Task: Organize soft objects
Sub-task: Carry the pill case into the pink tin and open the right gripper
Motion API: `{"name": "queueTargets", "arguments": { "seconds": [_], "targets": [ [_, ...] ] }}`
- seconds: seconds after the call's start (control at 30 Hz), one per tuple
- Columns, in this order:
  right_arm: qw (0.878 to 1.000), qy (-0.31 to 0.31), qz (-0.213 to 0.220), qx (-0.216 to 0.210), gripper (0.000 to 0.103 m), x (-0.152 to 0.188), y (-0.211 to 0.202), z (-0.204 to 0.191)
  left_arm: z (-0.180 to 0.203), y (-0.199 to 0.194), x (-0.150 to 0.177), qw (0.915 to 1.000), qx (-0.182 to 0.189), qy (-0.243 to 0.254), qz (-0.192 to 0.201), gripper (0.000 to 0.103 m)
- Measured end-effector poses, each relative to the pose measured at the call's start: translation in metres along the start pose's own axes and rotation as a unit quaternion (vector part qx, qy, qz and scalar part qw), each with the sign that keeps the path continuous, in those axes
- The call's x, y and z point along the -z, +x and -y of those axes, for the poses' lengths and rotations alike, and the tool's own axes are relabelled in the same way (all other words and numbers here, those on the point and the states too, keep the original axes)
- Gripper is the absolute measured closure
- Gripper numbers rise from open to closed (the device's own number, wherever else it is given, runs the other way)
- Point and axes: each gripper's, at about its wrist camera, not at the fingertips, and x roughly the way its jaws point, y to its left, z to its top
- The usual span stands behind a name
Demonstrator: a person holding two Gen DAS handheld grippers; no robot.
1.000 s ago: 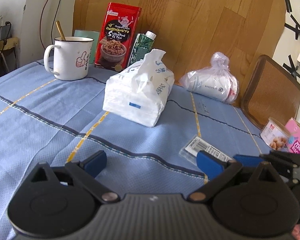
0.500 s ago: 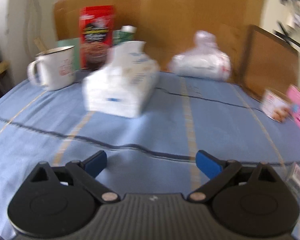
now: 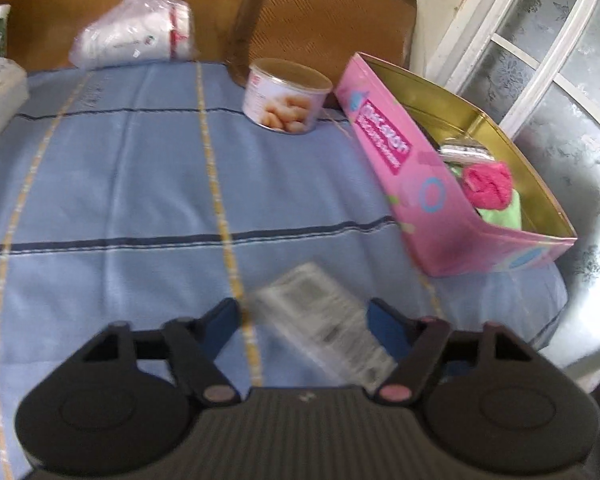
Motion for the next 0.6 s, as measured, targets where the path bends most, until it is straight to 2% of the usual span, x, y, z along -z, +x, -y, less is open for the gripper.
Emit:
{"name": "queueTargets", "arguments": {
  "seconds": [0.07,0.13,0.27,0.37,0.5,0.6],
  "targets": [
    [0.999,0.034,0.008,-0.009,0.043,-0.003,-0.002,0.001,0.004,-0.002,-0.003,1.0000,0.006,-0.006,-0.001,0.050],
    [0.999,0.035,0.024,-0.003,0.043,-0.007,-0.008,0.001,0.012,-0.011,-0.012,0.9998,0.019,-0.005,0.009,0.053],
    [0.996,0.021,0.086,0.016,0.043,-0.026,-0.031,0.000,0.052,-0.027,-0.039,0.9968,0.028,0.052,0.054,0.054],
    [0.991,0.002,0.128,0.046,0.043,-0.044,-0.046,0.008,0.088,-0.028,-0.063,0.9917,0.047,0.095,0.073,0.054],
    [0.983,-0.005,0.158,0.098,0.043,-0.062,-0.058,0.037,0.137,-0.002,-0.087,0.9842,0.066,0.143,0.081,0.053],
    [0.975,-0.002,0.164,0.148,0.043,-0.067,-0.063,0.066,0.166,0.031,-0.099,0.9826,0.081,0.157,0.057,0.053]
  ]
}}
